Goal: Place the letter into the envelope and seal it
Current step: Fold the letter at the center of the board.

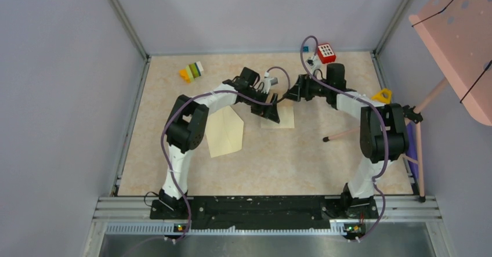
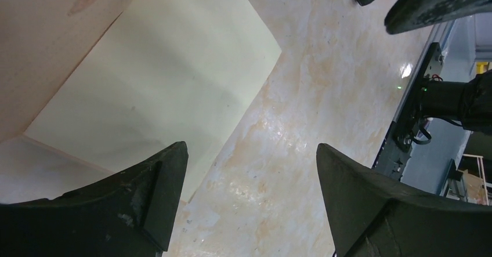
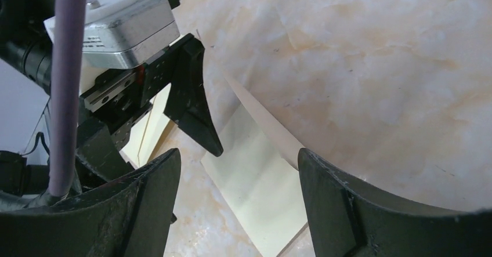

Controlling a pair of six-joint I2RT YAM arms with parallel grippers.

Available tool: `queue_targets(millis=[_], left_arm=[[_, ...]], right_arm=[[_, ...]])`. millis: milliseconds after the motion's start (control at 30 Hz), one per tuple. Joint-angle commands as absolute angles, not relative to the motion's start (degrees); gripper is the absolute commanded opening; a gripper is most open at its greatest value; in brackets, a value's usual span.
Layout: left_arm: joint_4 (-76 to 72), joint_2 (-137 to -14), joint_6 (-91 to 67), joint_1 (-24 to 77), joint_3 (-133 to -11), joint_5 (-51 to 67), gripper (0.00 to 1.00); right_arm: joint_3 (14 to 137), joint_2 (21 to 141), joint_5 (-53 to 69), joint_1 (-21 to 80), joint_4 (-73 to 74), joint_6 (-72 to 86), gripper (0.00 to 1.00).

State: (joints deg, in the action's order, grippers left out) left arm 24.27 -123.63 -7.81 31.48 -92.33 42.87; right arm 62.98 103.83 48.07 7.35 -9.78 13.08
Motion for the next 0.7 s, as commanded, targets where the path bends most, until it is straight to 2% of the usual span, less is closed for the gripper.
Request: queue_targets(millis=[0,400,667], left_arm=[[23.46,-119.23,-6.19,30.69,-93.36,48.34,0.86],[32.24,-108.31,3.97,27.89,-92.57,65.16,0.87],[26.99,-107.89,-2.8,22.08,-97.41,59.64,0.87]], right_arm=[[62.59,99.23,51.95,7.23,-7.09,8.06,0.73],[60.66,98.71,56.07,7.25,-5.56,5.76,0.71],[60.12,97.19,58.84,7.97,-2.05,2.41,0.7]])
